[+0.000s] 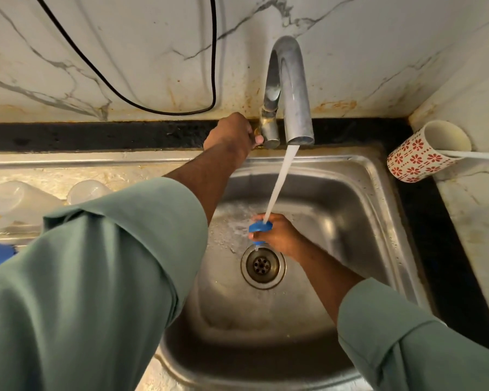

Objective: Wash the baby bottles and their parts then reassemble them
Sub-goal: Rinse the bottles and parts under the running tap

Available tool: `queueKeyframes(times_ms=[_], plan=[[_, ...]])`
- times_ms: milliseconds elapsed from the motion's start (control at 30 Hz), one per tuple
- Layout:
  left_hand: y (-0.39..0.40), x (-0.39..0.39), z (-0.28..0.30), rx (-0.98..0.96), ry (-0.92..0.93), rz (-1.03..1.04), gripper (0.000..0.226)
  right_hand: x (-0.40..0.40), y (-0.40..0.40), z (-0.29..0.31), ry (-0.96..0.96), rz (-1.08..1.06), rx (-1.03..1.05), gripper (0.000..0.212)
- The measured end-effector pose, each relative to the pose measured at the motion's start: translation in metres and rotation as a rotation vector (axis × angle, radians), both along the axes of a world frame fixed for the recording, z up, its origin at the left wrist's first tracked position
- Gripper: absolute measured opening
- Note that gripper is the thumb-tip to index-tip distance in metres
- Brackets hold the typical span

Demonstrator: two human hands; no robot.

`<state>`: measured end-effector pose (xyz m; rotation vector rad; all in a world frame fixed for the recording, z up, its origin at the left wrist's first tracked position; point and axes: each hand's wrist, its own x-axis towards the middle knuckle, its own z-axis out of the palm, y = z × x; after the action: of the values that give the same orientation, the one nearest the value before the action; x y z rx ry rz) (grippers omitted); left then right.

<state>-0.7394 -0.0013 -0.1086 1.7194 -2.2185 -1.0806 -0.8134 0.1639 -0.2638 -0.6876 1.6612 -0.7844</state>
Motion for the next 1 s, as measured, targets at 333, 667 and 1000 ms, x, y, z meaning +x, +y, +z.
queueKeyframes(times_ms=[333, 667, 1000], plan=[[0.004, 0.000, 0.002, 0.030, 0.029, 0.040, 0.017, 0.009, -0.011, -0.002, 0.412, 0.081, -0.160, 0.041], [0.005, 0.002, -0.002, 0.020, 0.035, 0.075, 0.020, 0.005, -0.012, 0.004, 0.250, 0.070, -0.001, 0.035], [0.002, 0.001, -0.007, 0.055, 0.061, 0.083, 0.025, 0.021, -0.026, 0.026, -0.608, -0.613, 0.364, 0.057]])
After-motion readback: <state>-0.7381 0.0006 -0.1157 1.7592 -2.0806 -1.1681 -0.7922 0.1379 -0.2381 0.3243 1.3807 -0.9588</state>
